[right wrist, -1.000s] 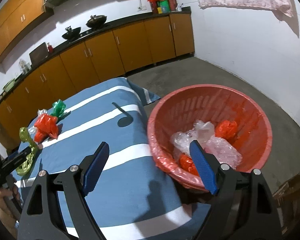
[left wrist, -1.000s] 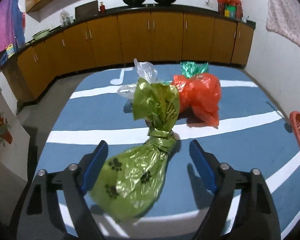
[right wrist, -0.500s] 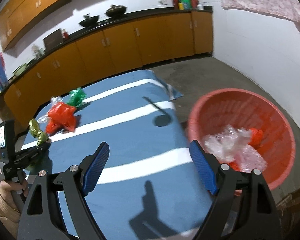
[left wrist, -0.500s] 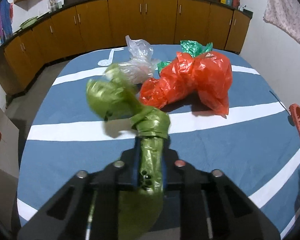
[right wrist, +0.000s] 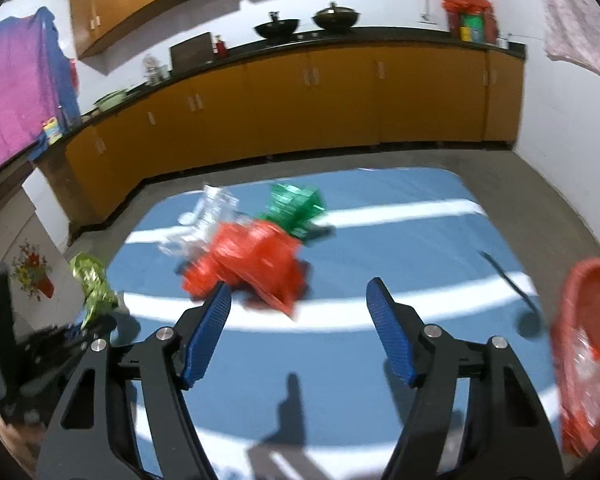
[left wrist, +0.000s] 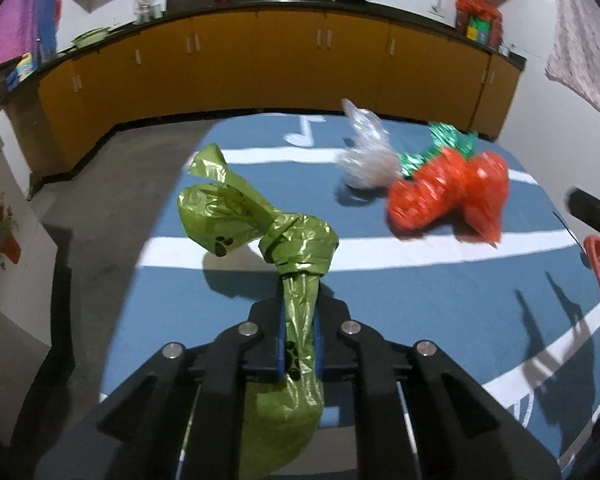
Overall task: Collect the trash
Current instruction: 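Grasp the green printed bag with the left gripper while the right gripper grasps the orange-red bag, then carry both bags over the basket and open both grippers to drop them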
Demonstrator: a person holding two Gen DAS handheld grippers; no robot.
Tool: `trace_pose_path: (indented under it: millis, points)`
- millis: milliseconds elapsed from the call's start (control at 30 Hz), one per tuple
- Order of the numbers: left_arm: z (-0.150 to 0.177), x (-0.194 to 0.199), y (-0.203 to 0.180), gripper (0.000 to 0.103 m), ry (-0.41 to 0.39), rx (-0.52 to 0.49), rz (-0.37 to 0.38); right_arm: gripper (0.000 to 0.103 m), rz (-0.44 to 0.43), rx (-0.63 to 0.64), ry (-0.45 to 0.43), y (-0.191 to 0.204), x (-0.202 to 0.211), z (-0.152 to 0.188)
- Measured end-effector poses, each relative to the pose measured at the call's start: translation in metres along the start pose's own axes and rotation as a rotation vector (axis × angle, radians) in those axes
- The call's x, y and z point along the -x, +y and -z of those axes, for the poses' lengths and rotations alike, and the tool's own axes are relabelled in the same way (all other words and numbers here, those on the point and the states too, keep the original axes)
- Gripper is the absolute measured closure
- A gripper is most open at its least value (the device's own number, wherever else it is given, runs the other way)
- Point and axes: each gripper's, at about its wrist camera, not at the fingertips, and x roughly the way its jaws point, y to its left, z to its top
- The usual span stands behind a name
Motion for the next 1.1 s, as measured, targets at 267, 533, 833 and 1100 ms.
trace_pose_path:
  millis: [267, 533, 833, 1100]
  points:
    - [-0.012, 0.003, 0.022, 0.092, -0.025, 0.04, -0.017, 0.036, 0.019, 0.046, 0.073, 0.019, -0.058, -0.017]
    - [-0.009, 0.004, 0.02, 0.092, -0.028, 0.036, 0.003, 0.093, 0.023, 0.128, 0.132, 0.015, -0.048, 0.008]
    - [-0.008, 0.027, -0.002, 0.092, -0.059, 0.0, 0.051, 0.094, 0.124, 0.086, 0.072, -0.037, 0.03, 0.033]
    - [-0.005, 0.058, -0.054, 0.092, -0.103, -0.077, 0.12, 0.094, 0.269, 0.0, -0.001, -0.093, 0.102, 0.042]
